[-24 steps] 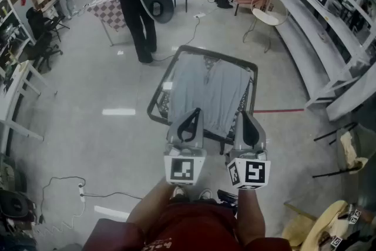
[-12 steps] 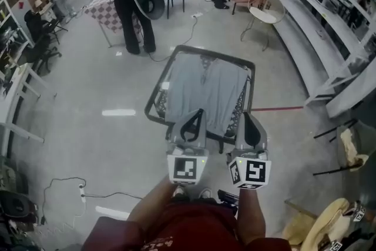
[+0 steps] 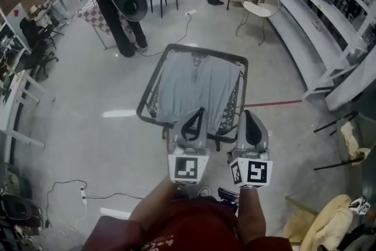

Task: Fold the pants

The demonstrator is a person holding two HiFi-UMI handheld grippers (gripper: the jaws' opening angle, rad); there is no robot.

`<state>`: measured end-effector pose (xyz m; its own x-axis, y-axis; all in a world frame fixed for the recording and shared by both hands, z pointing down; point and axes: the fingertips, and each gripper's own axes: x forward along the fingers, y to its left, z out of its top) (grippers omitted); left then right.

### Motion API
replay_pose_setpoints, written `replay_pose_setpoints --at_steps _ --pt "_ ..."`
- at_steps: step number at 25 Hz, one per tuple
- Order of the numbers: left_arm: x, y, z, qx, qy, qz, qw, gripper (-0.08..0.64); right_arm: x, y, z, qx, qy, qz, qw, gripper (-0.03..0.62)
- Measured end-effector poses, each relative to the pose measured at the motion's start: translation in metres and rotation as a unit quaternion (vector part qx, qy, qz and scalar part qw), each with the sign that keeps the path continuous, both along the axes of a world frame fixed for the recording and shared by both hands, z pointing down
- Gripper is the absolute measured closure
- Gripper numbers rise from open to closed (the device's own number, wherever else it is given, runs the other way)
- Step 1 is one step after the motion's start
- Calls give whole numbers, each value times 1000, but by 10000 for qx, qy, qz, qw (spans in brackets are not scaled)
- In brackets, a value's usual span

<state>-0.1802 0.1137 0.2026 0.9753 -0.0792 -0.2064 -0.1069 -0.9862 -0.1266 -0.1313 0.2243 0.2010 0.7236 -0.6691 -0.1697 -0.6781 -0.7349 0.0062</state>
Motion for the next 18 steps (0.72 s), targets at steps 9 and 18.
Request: replay_pose_setpoints --at_steps 9,18 --pt "26 62 6 48 4 110 9999 555 24 68 16 8 -142 92 9999 591" --pt "59 93 18 -1 10 289 9996 555 52 102 29 -116 -171 346 9992 591"
